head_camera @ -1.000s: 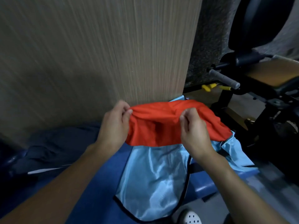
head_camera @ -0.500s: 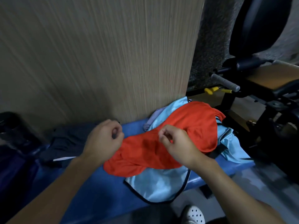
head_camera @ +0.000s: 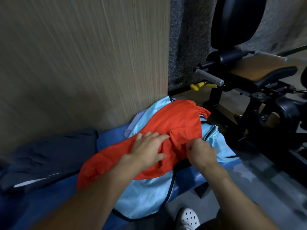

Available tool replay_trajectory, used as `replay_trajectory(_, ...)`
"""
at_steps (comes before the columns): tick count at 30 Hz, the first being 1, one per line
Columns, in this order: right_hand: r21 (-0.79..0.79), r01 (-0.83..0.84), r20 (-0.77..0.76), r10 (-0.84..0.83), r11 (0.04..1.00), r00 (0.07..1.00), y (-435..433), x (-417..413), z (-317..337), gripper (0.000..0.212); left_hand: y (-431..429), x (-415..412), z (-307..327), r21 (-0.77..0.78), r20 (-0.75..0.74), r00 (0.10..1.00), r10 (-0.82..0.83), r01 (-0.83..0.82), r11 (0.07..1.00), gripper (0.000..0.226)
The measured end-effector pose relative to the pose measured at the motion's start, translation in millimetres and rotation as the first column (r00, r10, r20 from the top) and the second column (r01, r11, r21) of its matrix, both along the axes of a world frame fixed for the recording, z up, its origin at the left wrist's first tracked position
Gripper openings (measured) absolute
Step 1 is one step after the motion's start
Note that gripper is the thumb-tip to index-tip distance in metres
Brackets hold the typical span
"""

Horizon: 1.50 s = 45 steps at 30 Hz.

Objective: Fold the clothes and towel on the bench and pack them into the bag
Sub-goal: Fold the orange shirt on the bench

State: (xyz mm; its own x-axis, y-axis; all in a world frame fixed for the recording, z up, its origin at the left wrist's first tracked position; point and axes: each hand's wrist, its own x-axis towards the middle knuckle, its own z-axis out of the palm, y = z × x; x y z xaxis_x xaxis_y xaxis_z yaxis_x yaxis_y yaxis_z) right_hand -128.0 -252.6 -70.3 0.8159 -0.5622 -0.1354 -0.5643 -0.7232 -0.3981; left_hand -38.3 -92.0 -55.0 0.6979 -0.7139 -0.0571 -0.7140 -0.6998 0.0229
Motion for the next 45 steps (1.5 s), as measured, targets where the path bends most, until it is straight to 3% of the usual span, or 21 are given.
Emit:
replay_trajectory(4, 0.004, -0.049, 0.067, 0.049, 0.999, 0.997, 2, 3, 5, 0.025, 8, 6, -3, -0.173, 0.052, 0.998, 0.024, -0.015, 0.985, 0.029)
replay_trajectory(8, -0.011, -0.045, 0.045, 0.045, 0.999, 0.998, 4, 2, 0, 0.044, 54, 7, 11, -0.412, 0.091, 0.988, 0.126, -0.078, 0.908, 0.027)
replay_trajectory(14, -0.070, -0.068, -0.041, 0.065, 0.995, 0.997, 11, 2, -6, 0.026, 118, 2, 38, -0.262, 0.166, 0.951, 0.260, -0.212, 0.941, 0.028)
replay_trajectory(18, -0.113, -0.155, 0.147, 0.171, 0.981, 0.974, 23, -3, -5, 0.020, 130, -10, 50, -0.057, 0.209, 0.903, 0.375, -0.371, 0.927, 0.040)
replay_trajectory(20, -0.100, -0.279, 0.378, 0.296, 0.955, 0.877, 35, -6, -5, 0.019, 128, -17, 52, -0.002, 0.159, 0.932, 0.324, -0.328, 0.945, 0.062)
replay_trajectory(23, -0.037, -0.602, 0.624, 0.489, 0.797, 0.610, 57, -11, -5, 0.011, 103, -29, 56, -0.156, -0.027, 0.999, 0.046, -0.049, 0.987, 0.100)
replay_trajectory(24, 0.005, -0.676, 0.661, 0.505, 0.737, 0.555, 64, -12, -3, 0.012, 94, -30, 54, -0.213, -0.090, 0.996, -0.004, -0.015, 0.977, 0.100)
replay_trajectory(26, 0.092, -0.729, 0.714, 0.465, 0.678, 0.523, 70, -12, 3, 0.016, 85, -28, 42, -0.346, -0.188, 0.982, -0.002, -0.064, 0.936, 0.077)
replay_trajectory(29, 0.187, -0.637, 0.739, 0.320, 0.748, 0.593, 65, -9, 6, 0.036, 88, -25, 28, -0.468, -0.255, 0.963, 0.086, -0.200, 0.861, 0.025)
replay_trajectory(32, 0.187, -0.432, 0.620, 0.236, 0.882, 0.748, 48, -2, 4, 0.045, 98, -25, 26, -0.410, -0.201, 0.966, 0.161, -0.232, 0.882, 0.017)
replay_trajectory(34, 0.146, -0.275, 0.505, 0.168, 0.950, 0.847, 37, 3, 3, 0.046, 103, -21, 35, -0.097, -0.008, 0.973, 0.229, -0.229, 0.969, 0.030)
replay_trajectory(36, 0.193, -0.145, 0.440, 0.047, 0.970, 0.897, 27, 6, 5, 0.044, 103, -15, 47, 0.263, 0.055, 0.943, 0.327, -0.330, 0.907, 0.030)
replay_trajectory(37, 0.210, -0.099, 0.421, 0.001, 0.973, 0.907, 23, 8, 6, 0.043, 101, -14, 52, 0.340, 0.016, 0.931, 0.365, -0.348, 0.874, 0.028)
replay_trajectory(40, 0.193, -0.050, 0.377, -0.027, 0.980, 0.926, 17, 10, 6, 0.040, 82, -14, 52, 0.246, -0.097, 0.949, 0.301, -0.270, 0.931, 0.044)
replay_trajectory(43, 0.135, 0.037, 0.359, -0.083, 0.990, 0.930, 15, 9, 7, 0.043, 48, -17, 37, -0.032, -0.062, 0.979, 0.195, -0.198, 0.980, 0.069)
replay_trajectory(45, 0.091, 0.114, 0.399, -0.141, 0.989, 0.906, 8, 8, 9, 0.048, 27, -15, 26, -0.116, -0.053, 0.978, 0.202, -0.207, 0.972, 0.073)
